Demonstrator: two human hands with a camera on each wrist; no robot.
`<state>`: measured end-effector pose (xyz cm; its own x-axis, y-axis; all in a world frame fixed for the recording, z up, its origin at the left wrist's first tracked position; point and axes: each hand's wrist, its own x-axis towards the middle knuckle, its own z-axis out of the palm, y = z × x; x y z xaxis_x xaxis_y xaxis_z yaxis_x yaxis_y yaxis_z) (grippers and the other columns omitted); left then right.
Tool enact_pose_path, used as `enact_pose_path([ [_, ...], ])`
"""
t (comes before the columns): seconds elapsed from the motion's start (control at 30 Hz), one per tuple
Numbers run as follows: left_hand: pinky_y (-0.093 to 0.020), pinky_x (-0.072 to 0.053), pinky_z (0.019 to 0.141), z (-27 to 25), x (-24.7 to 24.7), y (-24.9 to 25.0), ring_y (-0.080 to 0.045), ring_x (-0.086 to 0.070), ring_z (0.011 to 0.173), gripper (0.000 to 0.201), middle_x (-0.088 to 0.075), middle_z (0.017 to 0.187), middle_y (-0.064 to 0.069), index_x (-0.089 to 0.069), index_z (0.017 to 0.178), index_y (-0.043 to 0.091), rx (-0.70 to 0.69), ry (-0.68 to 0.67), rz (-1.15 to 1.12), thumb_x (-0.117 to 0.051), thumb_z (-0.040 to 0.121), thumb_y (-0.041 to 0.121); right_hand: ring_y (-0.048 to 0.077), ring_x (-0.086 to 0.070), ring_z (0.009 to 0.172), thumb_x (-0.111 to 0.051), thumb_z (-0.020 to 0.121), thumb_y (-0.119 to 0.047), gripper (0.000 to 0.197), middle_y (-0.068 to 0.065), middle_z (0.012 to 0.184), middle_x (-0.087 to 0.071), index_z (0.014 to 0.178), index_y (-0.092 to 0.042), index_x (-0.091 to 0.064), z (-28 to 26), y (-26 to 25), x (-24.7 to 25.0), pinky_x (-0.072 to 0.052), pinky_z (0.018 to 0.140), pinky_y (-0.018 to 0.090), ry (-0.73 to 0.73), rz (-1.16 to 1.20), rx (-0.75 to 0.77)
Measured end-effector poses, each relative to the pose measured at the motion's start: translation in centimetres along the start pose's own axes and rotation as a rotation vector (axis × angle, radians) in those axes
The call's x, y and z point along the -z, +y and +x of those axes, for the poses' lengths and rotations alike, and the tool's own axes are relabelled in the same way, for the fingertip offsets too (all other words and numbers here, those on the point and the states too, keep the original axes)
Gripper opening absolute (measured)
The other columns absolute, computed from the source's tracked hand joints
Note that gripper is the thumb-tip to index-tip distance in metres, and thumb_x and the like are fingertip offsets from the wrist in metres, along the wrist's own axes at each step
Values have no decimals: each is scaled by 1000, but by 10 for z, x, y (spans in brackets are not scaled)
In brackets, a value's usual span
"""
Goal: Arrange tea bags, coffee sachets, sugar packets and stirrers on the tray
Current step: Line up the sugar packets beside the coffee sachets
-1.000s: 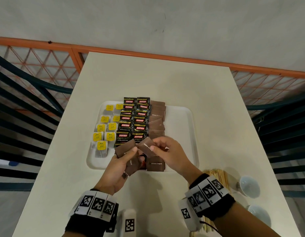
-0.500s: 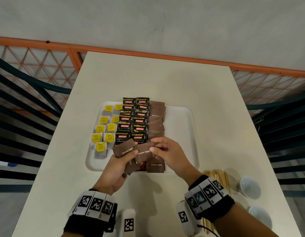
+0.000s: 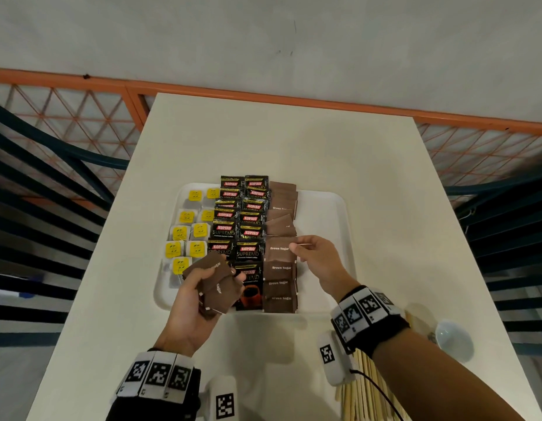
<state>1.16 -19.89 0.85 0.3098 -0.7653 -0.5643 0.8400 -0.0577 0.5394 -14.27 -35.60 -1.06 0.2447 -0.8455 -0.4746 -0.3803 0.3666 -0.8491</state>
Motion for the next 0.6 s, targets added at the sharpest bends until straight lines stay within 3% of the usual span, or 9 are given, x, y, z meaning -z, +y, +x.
enact_pose_path([
  [0.13,-31,-57,71,-1,-3,-2,-23,-70,70,44,-71,75,-12,-77,72,13,35,-44,85,-38,92,11,16,-58,84,-70,80,-14,17,5,93,-63,92,-13,-58,7,5,-8,-45,68,21,78,-94,29],
  [0.2,-29,-56,70,0,-3,-3,-22,-70,72,36,-73,80,-11,-76,81,14,40,-24,125,-42,92,11,15,-57,81,-70,80,-15,17,0,84,-61,91,-14,-58,7,6,-9,-43,65,18,114,-164,63],
  [0.3,-28,-56,64,4,0,-5,-21,-71,77,24,-71,90,-14,-64,109,12,42,36,172,-50,89,12,6,-52,67,-70,80,-15,19,-8,71,-54,94,-12,-58,4,5,-8,-38,54,7,147,-240,130],
  [0.37,-27,-57,60,5,-1,-7,-20,-71,75,26,-71,90,-14,-62,113,12,38,45,181,-53,88,11,5,-50,64,-69,80,-15,20,-7,69,-53,95,-10,-57,1,3,-8,-38,52,3,172,-268,181],
  [0.43,-25,-57,56,6,-5,-8,-18,-72,72,23,-73,85,-12,-63,109,13,34,38,187,-53,89,8,9,-52,68,-66,84,-19,17,-7,71,-52,96,-11,-57,-3,-1,-9,-36,54,7,184,-306,213],
  [0.5,-24,-55,52,6,-10,-8,-17,-72,69,20,-74,81,-10,-63,106,12,26,21,201,-52,90,6,9,-52,73,-59,88,-26,15,-9,74,-53,95,-13,-59,-12,-10,-12,-36,60,10,123,-326,239],
  [0.6,-24,-56,54,8,-15,-8,-14,-71,69,21,-74,79,-8,-63,105,12,14,0,234,-53,89,4,4,-55,79,-51,91,-39,23,-13,83,-58,100,-19,-60,-30,-20,-19,-39,69,15,-160,-334,275],
])
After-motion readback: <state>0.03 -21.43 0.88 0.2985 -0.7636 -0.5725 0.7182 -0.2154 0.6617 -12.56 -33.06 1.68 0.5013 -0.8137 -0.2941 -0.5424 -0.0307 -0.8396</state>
